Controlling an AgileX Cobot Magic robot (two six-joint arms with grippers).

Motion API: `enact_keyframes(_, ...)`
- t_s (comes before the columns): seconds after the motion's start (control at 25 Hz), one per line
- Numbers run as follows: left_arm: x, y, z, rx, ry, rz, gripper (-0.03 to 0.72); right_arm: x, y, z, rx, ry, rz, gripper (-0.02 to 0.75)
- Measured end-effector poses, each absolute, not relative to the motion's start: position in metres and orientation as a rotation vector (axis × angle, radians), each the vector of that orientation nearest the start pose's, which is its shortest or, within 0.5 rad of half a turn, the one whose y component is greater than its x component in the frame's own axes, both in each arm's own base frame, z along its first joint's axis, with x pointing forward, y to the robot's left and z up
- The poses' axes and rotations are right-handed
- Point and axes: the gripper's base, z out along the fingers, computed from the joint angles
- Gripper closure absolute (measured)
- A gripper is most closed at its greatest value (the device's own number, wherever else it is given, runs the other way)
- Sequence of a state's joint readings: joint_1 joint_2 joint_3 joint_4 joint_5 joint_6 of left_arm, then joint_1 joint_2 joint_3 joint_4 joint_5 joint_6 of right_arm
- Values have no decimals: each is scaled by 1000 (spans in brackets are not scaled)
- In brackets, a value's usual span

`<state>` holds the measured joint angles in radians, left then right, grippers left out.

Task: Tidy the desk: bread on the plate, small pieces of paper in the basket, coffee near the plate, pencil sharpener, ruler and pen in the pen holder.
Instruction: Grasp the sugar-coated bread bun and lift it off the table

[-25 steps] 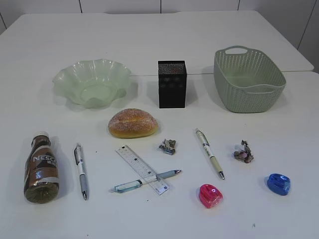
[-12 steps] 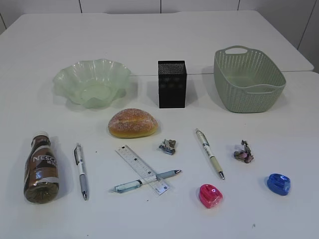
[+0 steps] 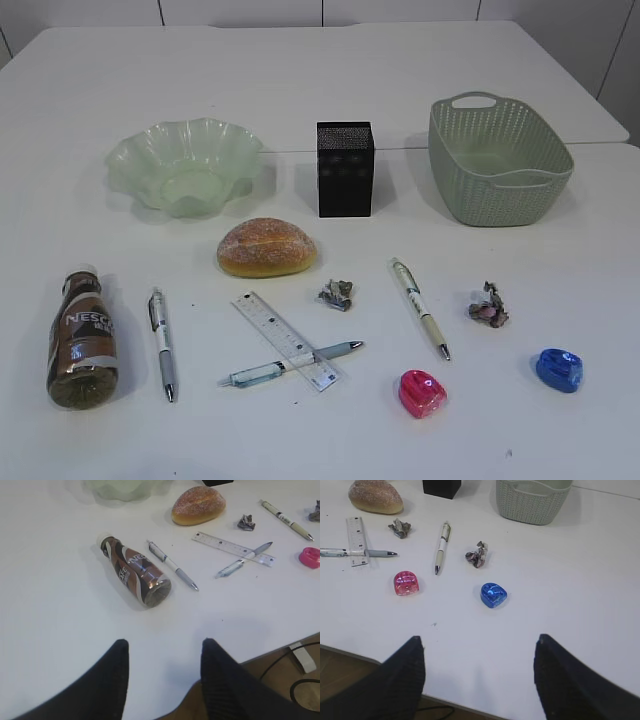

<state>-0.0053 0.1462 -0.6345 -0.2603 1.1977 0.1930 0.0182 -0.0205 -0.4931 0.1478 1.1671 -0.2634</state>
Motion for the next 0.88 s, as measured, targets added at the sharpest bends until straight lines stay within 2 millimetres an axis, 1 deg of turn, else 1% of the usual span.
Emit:
enact_keyframes(0.2,11,-21,332,249,2209,-201,358,-13,12,267,-312,2106,38,205)
enact_keyframes(0.24,14,-20,335,246,2226,-200,357,-12,12,268,-286,2118,53,205)
enact_keyframes(0.32,23,-20,340,232,2265,-210,353,-3,12,268,-267,2179,74,205)
enact_keyframes(0.4,32,-21,345,227,2309,-223,348,-3,12,268,-262,2180,77,205)
enact_keyframes(0.44,38,-21,347,228,2332,-230,346,5,12,268,-214,2244,107,205)
enact_keyframes(0.48,45,-21,350,233,2355,-237,345,12,13,267,-167,2299,134,205)
enact_keyframes(0.68,82,-25,367,278,2438,-263,344,33,13,265,-83,2442,175,205)
enact_keyframes(0.76,98,-29,377,309,2454,-274,344,37,13,267,-68,2461,181,205)
enact_keyframes(0.88,124,-36,391,358,2469,-286,343,53,14,275,-63,2525,193,205)
